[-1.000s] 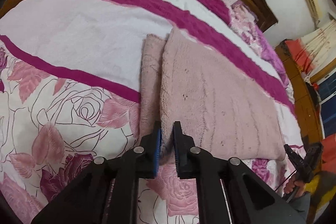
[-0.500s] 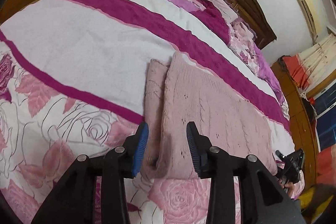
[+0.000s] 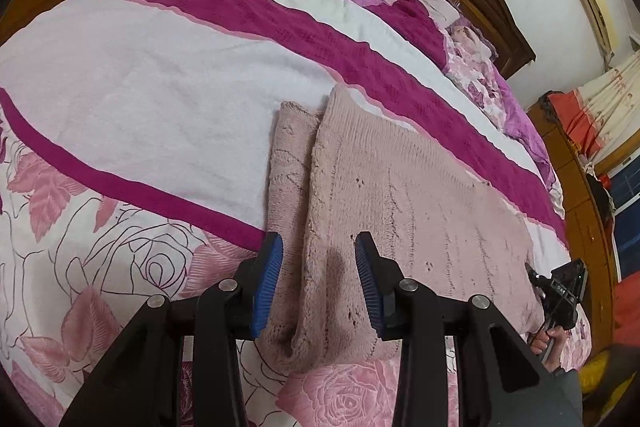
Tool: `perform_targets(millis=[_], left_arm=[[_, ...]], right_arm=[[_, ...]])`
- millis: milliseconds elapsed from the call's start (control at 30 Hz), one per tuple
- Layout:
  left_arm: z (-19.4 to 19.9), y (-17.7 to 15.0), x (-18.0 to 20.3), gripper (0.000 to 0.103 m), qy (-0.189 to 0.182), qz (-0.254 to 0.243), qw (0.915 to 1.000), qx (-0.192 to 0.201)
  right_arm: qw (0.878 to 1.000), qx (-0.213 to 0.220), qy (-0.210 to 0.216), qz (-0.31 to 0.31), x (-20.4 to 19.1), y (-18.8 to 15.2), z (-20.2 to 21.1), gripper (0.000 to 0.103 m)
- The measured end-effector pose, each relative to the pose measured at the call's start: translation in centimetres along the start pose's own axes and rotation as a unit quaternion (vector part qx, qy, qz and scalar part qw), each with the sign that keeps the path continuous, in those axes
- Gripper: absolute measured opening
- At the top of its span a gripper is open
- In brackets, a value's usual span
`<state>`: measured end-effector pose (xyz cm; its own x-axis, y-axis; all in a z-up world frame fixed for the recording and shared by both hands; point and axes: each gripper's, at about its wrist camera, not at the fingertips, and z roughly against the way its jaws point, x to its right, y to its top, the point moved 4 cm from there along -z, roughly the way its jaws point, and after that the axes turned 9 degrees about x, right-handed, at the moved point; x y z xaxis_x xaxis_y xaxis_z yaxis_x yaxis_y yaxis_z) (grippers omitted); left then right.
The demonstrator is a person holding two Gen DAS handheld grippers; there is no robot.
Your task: Fold small clothes
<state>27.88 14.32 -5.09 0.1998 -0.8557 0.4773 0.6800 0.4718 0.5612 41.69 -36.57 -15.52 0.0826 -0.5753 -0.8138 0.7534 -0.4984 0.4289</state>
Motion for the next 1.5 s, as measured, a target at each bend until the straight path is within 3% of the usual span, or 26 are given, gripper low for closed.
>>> perform_targets(millis=[100,467,567,1100,1500], left_arm=[[-0.1,0.0,-0.1,0.013,0.003,-0.001,1.0,-0.001],[0.0,0.5,-0.2,0.013,0.005,0.005,0.9999,0.009],[0.4,1.0,0.2,0.013,0.007,-0.006,0.9998,0.02],[2.3,1.8,1.3,0.013,0.055,-0.076,0.9944,0.048],[3.2,2.3,-0.6,0.013,0.049,-0.053,0.9961,0.051]], right_arm=[[1.0,0.025,0.002,-0.013,0.0,0.7,0.8,0.014],[0.998,0.035,-0.005,-0.044,0.1,0.3,1.2,0.014],[0.998,0.035,-0.032,-0.034,-1.1,0.6,1.3,0.014],[0.987,0.01,-0.147,0.069,-15.2,2.7,-0.5,0.014],[0.977,-0.02,-0.185,0.107,-21.7,0.2,-3.9,0.014]])
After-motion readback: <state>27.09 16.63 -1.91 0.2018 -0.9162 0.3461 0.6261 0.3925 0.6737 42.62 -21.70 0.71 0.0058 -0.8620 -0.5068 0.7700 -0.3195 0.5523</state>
